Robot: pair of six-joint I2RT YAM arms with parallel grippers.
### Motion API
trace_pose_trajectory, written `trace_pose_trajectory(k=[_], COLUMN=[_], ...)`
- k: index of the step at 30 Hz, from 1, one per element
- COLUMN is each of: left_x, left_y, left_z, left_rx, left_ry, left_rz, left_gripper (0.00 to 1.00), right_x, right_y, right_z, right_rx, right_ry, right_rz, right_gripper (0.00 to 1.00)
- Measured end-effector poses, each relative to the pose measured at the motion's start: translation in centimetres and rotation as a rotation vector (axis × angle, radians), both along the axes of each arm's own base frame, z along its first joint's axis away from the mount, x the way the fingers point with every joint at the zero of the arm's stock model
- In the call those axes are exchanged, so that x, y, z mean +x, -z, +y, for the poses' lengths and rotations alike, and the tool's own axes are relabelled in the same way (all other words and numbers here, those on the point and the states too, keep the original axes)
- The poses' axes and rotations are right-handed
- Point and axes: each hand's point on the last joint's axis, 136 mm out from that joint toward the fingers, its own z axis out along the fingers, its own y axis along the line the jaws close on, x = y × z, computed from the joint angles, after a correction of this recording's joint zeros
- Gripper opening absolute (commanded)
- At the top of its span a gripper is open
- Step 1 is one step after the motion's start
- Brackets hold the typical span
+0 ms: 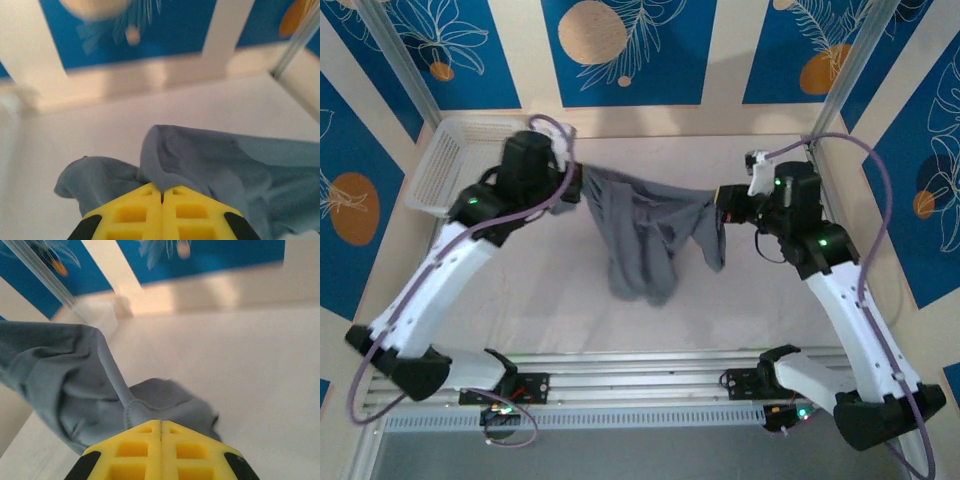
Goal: Fold the inside-out t-shirt
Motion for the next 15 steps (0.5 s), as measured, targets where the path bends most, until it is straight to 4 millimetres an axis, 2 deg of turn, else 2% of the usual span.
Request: trace_pose_trajectory(k=[3,5,6,9,12,15], left_x=[-3.0,-5.3,-6.3,-8.9,-10.1,-10.7], left_y=[-8.1,-12.7,-14.4,-17.6,-19.0,-19.8], left_z=[3.5,5.4,6.2,8.5,9.5,10.0], left_rx=[0.003,0.005,0.016,0.041,0.054,0.056], left_ry=[-0.042,-0.057,-0.063,-0.093,-0.107,-0.111], left_rz=[-0.227,-0.363,-0.416,-0.521,-0.568,-0.597], left_gripper=[0.00,0.00,0.00,0.00,0.00,0.00], right_x=[-1.3,-2.4,-3.1,-4.8,-6.3,-7.4], right_y=[-7.5,-12.2,-14.2,-18.8,-21.7,-23.6], right_z=[-0.8,-1.1,-1.4,-2.1,-2.6,-2.9], right_rx=[-0.011,-0.008,-0.005,0.005,0.009,0.004], right_ry=[0.005,0.001,0.003,0.014,0.019,0.023], right_rz=[-0.220,-0.357,-0.418,-0.552,-0.633,-0.691], right_gripper=[0.00,0.00,0.00,0.00,0.00,0.00])
